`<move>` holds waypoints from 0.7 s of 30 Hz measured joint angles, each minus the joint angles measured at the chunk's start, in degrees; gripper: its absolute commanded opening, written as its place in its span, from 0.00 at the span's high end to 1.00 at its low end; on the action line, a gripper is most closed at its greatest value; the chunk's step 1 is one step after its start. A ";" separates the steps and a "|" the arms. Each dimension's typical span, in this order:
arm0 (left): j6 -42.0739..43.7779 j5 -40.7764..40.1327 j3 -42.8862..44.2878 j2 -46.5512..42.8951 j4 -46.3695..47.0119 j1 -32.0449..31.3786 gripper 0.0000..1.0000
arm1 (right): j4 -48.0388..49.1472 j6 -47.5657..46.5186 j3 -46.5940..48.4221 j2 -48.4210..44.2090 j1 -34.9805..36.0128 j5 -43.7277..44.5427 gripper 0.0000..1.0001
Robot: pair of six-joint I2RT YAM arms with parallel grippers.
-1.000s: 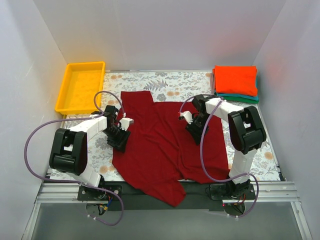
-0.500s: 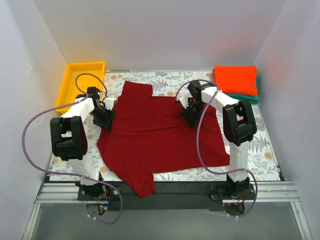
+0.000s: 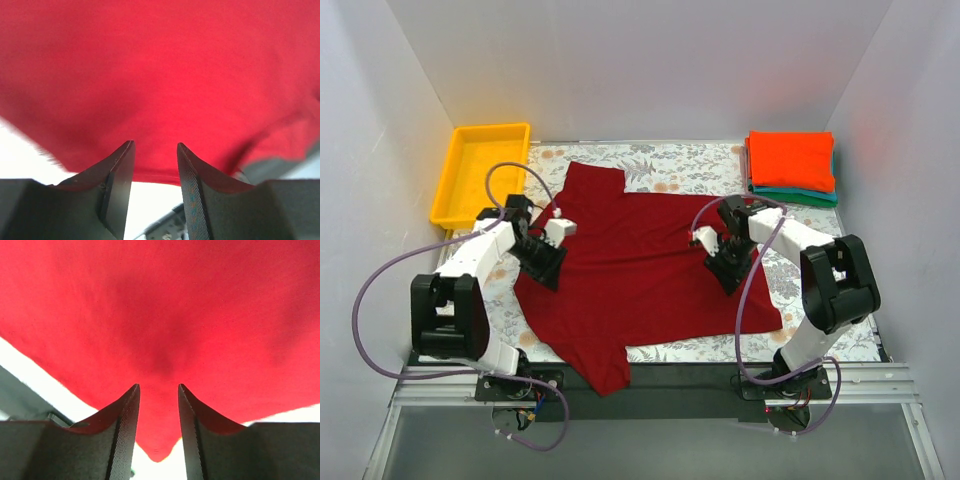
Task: Fold and stack the t-shirts
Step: Flatten the tshirt out
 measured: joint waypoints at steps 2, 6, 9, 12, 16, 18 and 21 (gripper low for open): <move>1.09 2.21 -2.56 -2.71 -1.57 -5.35 0.56 | -0.33 -0.26 -4.46 1.33 -0.24 0.22 0.58; 2.54 7.58 -6.34 -9.49 -3.23 -18.34 0.52 | -1.20 -0.48 -7.91 2.99 -1.60 0.55 0.57; 3.45 9.09 -7.52 -12.31 -3.58 -25.14 0.52 | -1.33 -0.42 -7.82 3.50 -3.78 0.22 0.57; 4.76 9.25 -8.70 -12.57 -2.73 -30.91 0.52 | -3.21 0.17 -6.01 5.86 -6.75 -1.05 0.57; 5.66 10.16 -11.26 -12.83 0.17 -37.20 0.52 | -5.92 0.85 -3.19 9.20 -9.66 -2.64 0.57; 6.36 10.64 -12.74 -13.33 2.03 -39.65 0.52 | -6.91 1.09 -2.19 10.32 -10.38 -2.97 0.57; 7.45 11.96 -14.95 -14.95 5.73 -42.60 0.52 | -8.02 1.51 -0.94 11.72 -10.62 -2.95 0.57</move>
